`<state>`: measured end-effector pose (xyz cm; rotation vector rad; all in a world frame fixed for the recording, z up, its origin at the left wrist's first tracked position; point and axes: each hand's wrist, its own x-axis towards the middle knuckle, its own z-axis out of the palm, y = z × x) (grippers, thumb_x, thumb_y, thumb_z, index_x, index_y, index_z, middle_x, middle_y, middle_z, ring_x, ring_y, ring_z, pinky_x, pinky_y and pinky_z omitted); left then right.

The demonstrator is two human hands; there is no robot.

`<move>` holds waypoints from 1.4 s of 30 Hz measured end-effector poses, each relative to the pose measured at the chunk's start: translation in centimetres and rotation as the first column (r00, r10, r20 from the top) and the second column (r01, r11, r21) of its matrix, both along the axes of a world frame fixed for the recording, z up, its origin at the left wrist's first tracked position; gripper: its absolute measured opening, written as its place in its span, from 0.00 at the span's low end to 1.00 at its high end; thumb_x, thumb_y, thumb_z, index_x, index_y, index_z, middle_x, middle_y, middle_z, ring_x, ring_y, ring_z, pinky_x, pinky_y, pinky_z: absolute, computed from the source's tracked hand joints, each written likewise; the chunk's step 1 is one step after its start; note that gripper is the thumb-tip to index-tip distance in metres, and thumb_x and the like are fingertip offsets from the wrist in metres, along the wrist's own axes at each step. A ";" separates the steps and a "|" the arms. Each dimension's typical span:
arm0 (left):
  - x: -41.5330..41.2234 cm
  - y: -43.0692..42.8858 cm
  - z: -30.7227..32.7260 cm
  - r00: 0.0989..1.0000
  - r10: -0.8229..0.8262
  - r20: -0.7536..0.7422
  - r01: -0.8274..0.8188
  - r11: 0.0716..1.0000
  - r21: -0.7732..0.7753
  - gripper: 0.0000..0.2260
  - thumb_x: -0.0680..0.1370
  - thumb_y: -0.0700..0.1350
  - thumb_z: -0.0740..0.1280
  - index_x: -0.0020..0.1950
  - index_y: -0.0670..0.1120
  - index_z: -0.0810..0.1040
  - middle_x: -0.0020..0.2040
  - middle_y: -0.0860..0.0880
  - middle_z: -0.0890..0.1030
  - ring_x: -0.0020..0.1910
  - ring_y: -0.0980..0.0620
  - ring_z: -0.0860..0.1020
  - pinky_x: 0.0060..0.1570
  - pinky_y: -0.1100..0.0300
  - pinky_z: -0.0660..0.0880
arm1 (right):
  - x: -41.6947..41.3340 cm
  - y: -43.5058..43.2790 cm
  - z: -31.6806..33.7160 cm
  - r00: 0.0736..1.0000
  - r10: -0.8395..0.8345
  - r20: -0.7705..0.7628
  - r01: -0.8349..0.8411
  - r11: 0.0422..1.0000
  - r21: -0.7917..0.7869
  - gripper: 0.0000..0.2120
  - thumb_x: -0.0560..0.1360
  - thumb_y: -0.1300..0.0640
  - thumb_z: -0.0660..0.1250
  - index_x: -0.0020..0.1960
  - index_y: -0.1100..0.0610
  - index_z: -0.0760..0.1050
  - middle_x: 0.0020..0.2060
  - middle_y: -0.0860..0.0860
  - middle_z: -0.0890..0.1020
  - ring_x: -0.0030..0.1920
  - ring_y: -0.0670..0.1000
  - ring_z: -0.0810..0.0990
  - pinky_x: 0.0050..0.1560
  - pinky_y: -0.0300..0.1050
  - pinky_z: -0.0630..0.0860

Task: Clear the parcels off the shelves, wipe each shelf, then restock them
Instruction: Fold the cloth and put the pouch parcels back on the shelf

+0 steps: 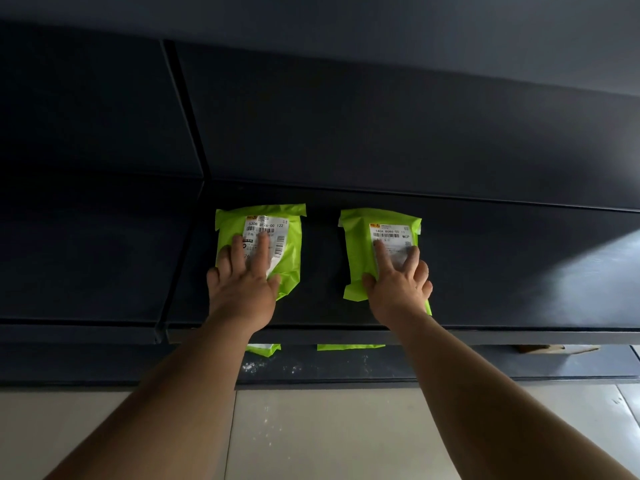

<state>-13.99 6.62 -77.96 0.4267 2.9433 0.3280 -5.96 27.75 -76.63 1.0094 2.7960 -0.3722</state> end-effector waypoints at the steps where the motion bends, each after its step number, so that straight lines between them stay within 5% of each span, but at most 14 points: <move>1: 0.0 0.0 0.0 1.000 0.002 0.000 -0.002 1.000 0.004 0.31 0.81 0.59 0.51 0.76 0.57 0.33 0.77 0.47 0.39 0.75 0.44 0.44 0.70 0.47 0.51 | -0.1 0.1 0.0 1.000 0.005 0.012 -0.005 1.000 -0.008 0.31 0.81 0.43 0.55 0.76 0.37 0.41 0.76 0.60 0.38 0.75 0.64 0.42 0.72 0.63 0.49; 10: -0.1 1.0 1.9 0.999 0.028 0.024 -0.027 0.999 -0.033 0.38 0.79 0.61 0.55 0.75 0.54 0.30 0.77 0.42 0.38 0.76 0.42 0.41 0.72 0.44 0.48 | 0.3 0.4 1.1 0.995 0.063 0.076 -0.064 0.998 0.008 0.39 0.79 0.36 0.51 0.74 0.45 0.26 0.76 0.59 0.33 0.75 0.62 0.32 0.72 0.66 0.39; 15: 1.7 1.8 4.4 0.999 0.008 -0.035 -0.008 1.000 -0.013 0.32 0.80 0.58 0.57 0.78 0.49 0.47 0.77 0.43 0.46 0.76 0.42 0.48 0.74 0.44 0.48 | 2.0 0.5 4.0 0.990 0.132 -0.043 -0.132 0.991 -0.009 0.34 0.81 0.42 0.53 0.79 0.50 0.38 0.78 0.55 0.39 0.77 0.59 0.37 0.75 0.60 0.40; 18: 3.5 2.1 6.9 0.996 -0.043 -0.079 0.048 0.997 0.063 0.23 0.80 0.53 0.59 0.74 0.49 0.63 0.75 0.47 0.59 0.73 0.45 0.61 0.70 0.49 0.57 | 3.7 0.6 6.5 0.978 0.169 -0.122 -0.173 0.985 -0.025 0.30 0.81 0.47 0.57 0.79 0.49 0.50 0.79 0.54 0.47 0.78 0.57 0.44 0.76 0.56 0.45; 21: 5.4 2.7 9.6 0.997 -0.052 -0.064 0.063 0.980 0.188 0.20 0.80 0.48 0.61 0.71 0.47 0.69 0.69 0.47 0.70 0.66 0.45 0.71 0.65 0.51 0.67 | 5.7 0.8 8.8 0.957 0.196 -0.213 -0.212 0.976 -0.057 0.26 0.80 0.49 0.60 0.77 0.49 0.58 0.78 0.53 0.54 0.77 0.54 0.50 0.77 0.52 0.49; 30: 14.4 6.8 20.2 0.975 -0.047 0.218 -0.063 0.879 0.472 0.17 0.80 0.44 0.61 0.69 0.45 0.72 0.61 0.47 0.79 0.57 0.49 0.78 0.57 0.54 0.75 | 14.0 3.6 19.1 0.940 0.176 -0.293 -0.232 0.958 -0.170 0.21 0.80 0.54 0.62 0.73 0.51 0.68 0.75 0.52 0.63 0.73 0.55 0.63 0.73 0.51 0.61; 36: 19.7 10.1 28.2 0.969 -0.097 0.229 -0.031 0.866 0.499 0.14 0.81 0.44 0.60 0.66 0.45 0.75 0.60 0.48 0.80 0.55 0.52 0.79 0.56 0.57 0.76 | 19.9 5.4 27.0 0.932 0.116 -0.345 -0.195 0.959 -0.206 0.19 0.80 0.54 0.62 0.70 0.52 0.71 0.71 0.50 0.69 0.67 0.53 0.72 0.67 0.52 0.70; 42: 23.5 12.7 34.7 0.958 -0.183 0.222 0.040 0.849 0.527 0.14 0.81 0.46 0.60 0.65 0.47 0.75 0.56 0.51 0.81 0.53 0.53 0.78 0.51 0.60 0.75 | 25.4 6.9 33.9 0.918 -0.006 -0.396 -0.084 0.974 -0.209 0.16 0.79 0.55 0.63 0.66 0.53 0.76 0.66 0.48 0.75 0.59 0.49 0.78 0.61 0.42 0.74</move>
